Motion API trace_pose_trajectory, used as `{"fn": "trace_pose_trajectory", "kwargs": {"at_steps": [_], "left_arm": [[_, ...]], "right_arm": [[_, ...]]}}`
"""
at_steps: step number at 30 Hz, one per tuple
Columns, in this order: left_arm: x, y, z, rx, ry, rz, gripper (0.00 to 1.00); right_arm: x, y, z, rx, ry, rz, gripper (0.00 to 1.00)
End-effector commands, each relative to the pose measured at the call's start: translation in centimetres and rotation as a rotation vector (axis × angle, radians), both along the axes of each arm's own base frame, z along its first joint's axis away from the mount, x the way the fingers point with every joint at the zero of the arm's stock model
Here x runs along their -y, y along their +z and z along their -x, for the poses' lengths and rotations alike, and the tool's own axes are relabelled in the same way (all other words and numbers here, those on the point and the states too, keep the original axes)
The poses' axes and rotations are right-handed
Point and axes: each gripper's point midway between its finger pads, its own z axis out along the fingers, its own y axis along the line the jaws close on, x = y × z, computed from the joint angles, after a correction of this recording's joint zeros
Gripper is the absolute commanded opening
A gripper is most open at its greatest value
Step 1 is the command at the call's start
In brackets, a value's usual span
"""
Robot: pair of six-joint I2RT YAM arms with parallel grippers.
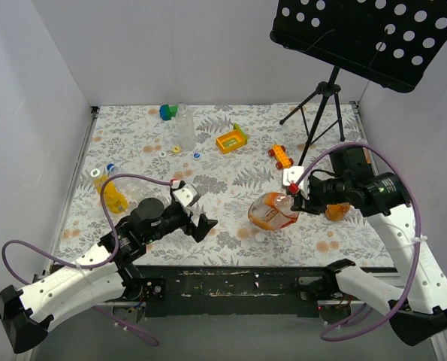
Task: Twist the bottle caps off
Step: Place the plastic bottle at the center of the board.
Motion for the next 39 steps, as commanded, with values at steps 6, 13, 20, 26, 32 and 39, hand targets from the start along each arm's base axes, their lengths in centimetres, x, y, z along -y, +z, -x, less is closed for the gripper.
{"fn": "trace_pose_trajectory", "kwargs": {"at_steps": [6,13,20,26,32,39], "left_arm": [[-0.7,-2.0,-0.3,-0.014,0.036,-0.03,0.98],[-0.8,-2.3,-0.4,-0.02,0.049,-0.031,0.98],[-1.4,-2.6,-1.1,-0.02,0.099,-0.051,0.98],[-3.1,-2.2,-2.5,0.005,0.219,-0.061,0.98],[-5.6,-0.6,-3.7,0.063,0.363,-0.029,0.98],[-7.1,0.3,-4.1,0.105,0.43,-0.001,0.98]], "right_arm": [[2.5,0.4,-4.3,0.058,-0.164,0.166,0.01],[3.6,0.0,-9.2,0.085,-0.238,0.314,0.01],[1.5,-0.7,-12.7,0.052,-0.193,0.349,0.01],[-3.7,-0.3,-16.0,0.127,-0.098,0.379,0.02],[-9.6,-1.0,-19.7,0.246,0.015,0.428,0.03],[-13.5,-1.0,-23.3,0.362,0.096,0.426,0.07]]}}
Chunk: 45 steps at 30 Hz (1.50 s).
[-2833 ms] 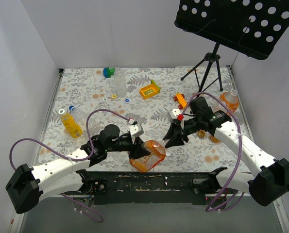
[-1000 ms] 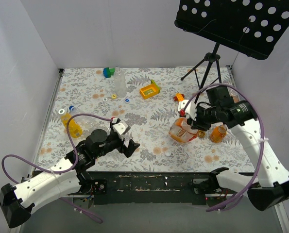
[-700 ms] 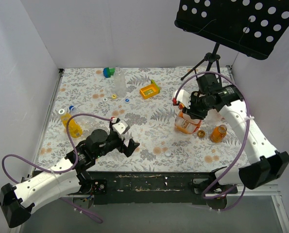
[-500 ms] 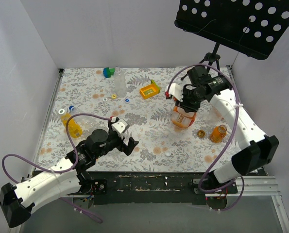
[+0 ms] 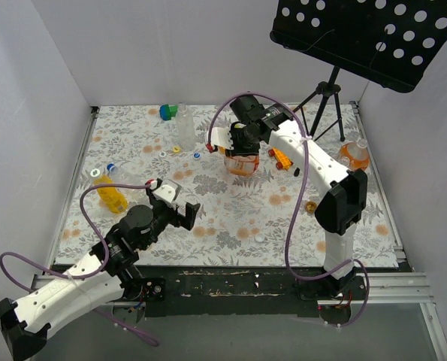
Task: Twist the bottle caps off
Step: Place the plastic bottle at the center of the board.
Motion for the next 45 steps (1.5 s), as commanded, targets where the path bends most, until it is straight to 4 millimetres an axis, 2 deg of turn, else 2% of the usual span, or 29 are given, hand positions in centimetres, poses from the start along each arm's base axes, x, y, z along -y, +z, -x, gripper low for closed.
{"fn": "trace_pose_trajectory", "kwargs": {"at_steps": [1,7,13,19,22,45], "left_arm": [[-1.2,-0.1,-0.8,0.016,0.073,-0.011,0.98],[-1.2,-0.4,-1.0,0.003,0.075,-0.024,0.98],[-1.3,-0.2,-1.0,0.01,0.077,-0.019,0.98],[-1.2,-0.3,-1.0,0.008,0.071,-0.022,0.98],[-1.2,-0.4,-1.1,0.007,0.069,-0.024,0.98],[-1.1,-0.6,-1.1,0.0,0.063,-0.031,0.98]], "right_arm": [[-1.8,2.9,-2.9,0.15,0.079,-0.027,0.08],[-3.1,1.2,-3.9,0.135,0.11,-0.019,0.13],[-3.9,0.0,-4.4,0.117,0.117,-0.021,0.24],[-4.2,-0.1,-4.9,0.129,0.096,-0.035,0.48],[-4.2,0.0,-5.2,0.141,0.08,-0.041,0.54],[-4.2,2.5,-7.0,0.227,-0.03,-0.109,0.67]]}}
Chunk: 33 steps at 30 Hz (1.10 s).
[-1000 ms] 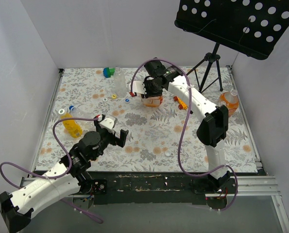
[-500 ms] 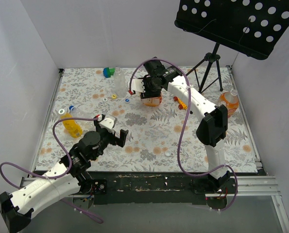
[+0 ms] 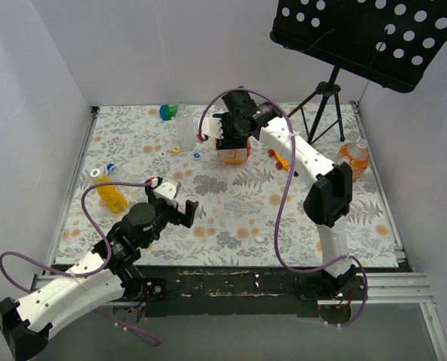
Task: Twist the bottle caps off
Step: Place the plastic bottle at the center of the board.
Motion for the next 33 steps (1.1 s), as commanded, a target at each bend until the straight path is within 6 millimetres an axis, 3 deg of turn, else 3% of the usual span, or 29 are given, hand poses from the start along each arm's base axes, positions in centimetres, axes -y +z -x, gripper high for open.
{"fn": "trace_pose_trajectory", "kwargs": {"at_steps": [1,10,17,23,29,33], "left_arm": [[-0.1,-0.2,-0.1,0.004,0.0,-0.008,0.98],[0.0,-0.3,-0.1,0.001,-0.002,-0.011,0.98],[0.0,-0.2,-0.1,0.0,-0.002,0.002,0.98],[0.3,0.4,0.2,-0.005,-0.011,0.069,0.98],[0.9,1.4,0.7,-0.043,-0.019,0.162,0.98],[3.0,1.5,1.5,-0.143,-0.096,0.204,0.98]], "right_arm": [[-0.2,2.6,-0.7,0.062,-0.026,-0.057,0.68],[0.1,4.4,-0.9,0.093,-0.061,-0.096,0.71],[0.1,6.8,1.4,0.07,-0.037,-0.165,0.71],[1.8,11.1,6.3,0.053,0.007,-0.268,0.71],[3.6,12.4,12.4,-0.018,0.086,-0.351,0.72],[5.7,12.4,16.8,-0.072,0.139,-0.418,0.74]]}}
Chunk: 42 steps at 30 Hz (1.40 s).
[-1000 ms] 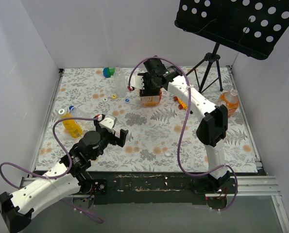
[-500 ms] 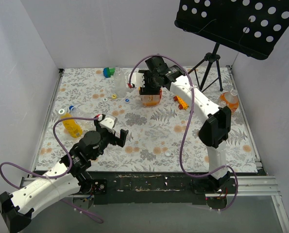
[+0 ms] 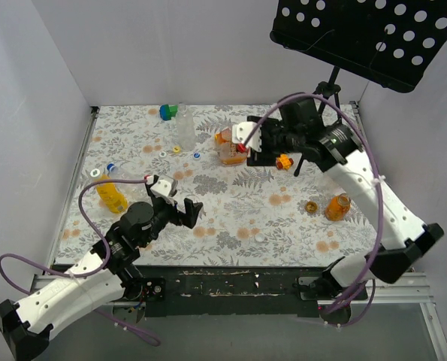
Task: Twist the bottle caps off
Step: Place the plastic bottle at the center of the board, then pick up the bottle cap from the center of the board.
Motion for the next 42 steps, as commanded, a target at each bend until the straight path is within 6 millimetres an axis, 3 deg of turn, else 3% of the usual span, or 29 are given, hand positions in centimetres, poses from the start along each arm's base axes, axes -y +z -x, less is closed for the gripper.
{"fn": "trace_pose_trajectory", "kwargs": {"at_steps": [1,4,8,14,20,27,35,42], "left_arm": [[2.5,1.0,0.9,-0.122,-0.08,0.094,0.98],[4.4,0.3,1.6,-0.244,-0.135,0.133,0.98],[6.3,0.3,2.7,-0.338,-0.212,0.173,0.98],[7.6,-0.7,3.7,-0.461,-0.252,0.191,0.98],[9.2,-3.6,5.0,-0.602,-0.259,0.166,0.95],[11.5,-6.7,6.3,-0.699,-0.238,0.071,0.93],[14.0,-9.0,5.9,-0.734,-0.206,-0.041,0.89],[16.8,-11.7,5.4,-0.794,-0.22,-0.146,0.76]], "right_arm": [[1.9,-0.8,5.4,-0.123,0.095,-0.104,0.76],[4.3,-0.9,8.8,-0.182,0.146,-0.247,0.81],[7.1,-2.2,11.8,-0.203,0.142,-0.39,0.86],[9.0,-7.9,14.5,-0.327,0.099,-0.476,0.86],[10.3,-12.9,14.4,-0.382,0.027,-0.52,0.87],[10.9,-15.7,14.6,-0.402,0.018,-0.547,0.87],[11.4,-15.7,14.2,-0.376,-0.011,-0.548,0.87],[11.6,-15.8,14.1,-0.372,-0.019,-0.548,0.88]]}}
